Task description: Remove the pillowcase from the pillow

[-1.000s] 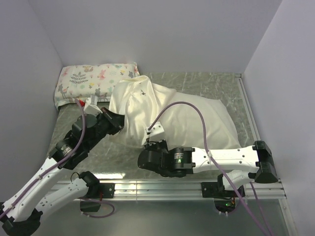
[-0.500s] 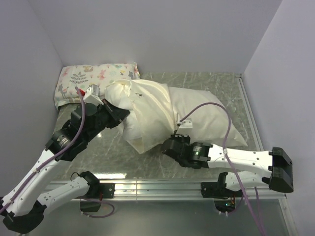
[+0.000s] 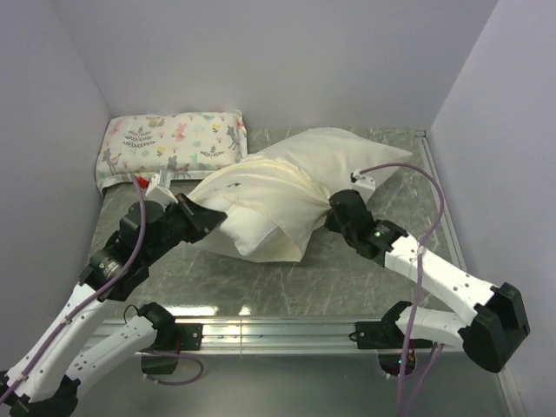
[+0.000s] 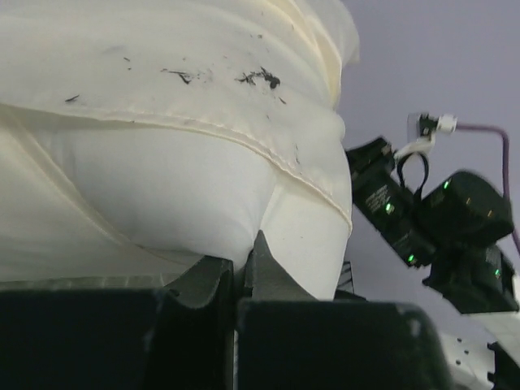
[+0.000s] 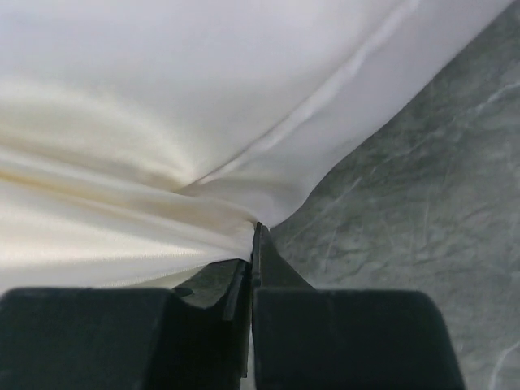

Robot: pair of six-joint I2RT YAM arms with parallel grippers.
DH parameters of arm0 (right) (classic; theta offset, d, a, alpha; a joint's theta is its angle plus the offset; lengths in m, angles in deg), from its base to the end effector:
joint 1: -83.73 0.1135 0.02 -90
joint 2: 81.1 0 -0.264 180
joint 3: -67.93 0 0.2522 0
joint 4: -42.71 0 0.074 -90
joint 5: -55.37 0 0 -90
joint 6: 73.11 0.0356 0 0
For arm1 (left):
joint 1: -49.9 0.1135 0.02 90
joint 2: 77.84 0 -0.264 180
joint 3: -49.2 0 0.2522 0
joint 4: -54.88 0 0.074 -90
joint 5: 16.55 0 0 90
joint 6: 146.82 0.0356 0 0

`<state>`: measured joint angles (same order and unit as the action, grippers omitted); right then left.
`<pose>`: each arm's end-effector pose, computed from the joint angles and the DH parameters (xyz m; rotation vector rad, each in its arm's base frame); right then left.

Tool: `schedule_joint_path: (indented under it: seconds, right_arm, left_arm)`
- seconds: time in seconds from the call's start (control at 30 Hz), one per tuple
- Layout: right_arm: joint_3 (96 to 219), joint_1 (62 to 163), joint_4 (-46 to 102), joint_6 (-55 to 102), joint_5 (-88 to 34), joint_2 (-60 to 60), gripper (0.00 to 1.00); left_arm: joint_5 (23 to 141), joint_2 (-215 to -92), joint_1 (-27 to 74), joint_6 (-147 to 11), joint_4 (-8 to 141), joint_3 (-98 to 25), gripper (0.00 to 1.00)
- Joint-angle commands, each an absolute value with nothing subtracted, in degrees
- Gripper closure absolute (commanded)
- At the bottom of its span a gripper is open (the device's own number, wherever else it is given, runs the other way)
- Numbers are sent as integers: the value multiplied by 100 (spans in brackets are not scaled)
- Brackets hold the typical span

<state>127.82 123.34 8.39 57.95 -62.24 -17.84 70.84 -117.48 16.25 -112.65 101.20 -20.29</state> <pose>0.1927 0.1381 0.2699 0.2854 2.1375 0.2795 0.1179 -0.0765 0.3764 -0.4162 1.9474 -1.0149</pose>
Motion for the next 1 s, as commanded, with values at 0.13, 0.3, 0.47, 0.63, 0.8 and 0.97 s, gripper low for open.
schedule_joint_path:
  seconds: [0.13, 0.3, 0.47, 0.63, 0.8, 0.97]
  right_arm:
    - [13329, 11721, 592, 4651, -5977, -1105, 89]
    - [13469, 11984, 347, 4335, -5721, -1447, 59]
    - [13618, 12800, 144, 4220, -5669, -2493, 41]
    - [13908, 14303, 65, 4211, -5748, -3161, 40]
    - [13917, 15481, 302, 4062, -5949, -3198, 39]
    - [14181, 16588, 267, 3851, -6652, -2364, 37]
  left_arm:
    - [7820, -11151, 1555, -11755, 8158, -360, 99]
    - [7354, -11405, 388, -11948, 7534, 98, 99]
    - [6827, -12029, -212, -12054, 6988, 169, 100]
    - [6730, -12389, -406, -12072, 6698, 81, 99]
    - [6704, -12644, -494, -11975, 6662, -191, 100]
    - [6712, -12873, -529, -11913, 6671, -411, 100]
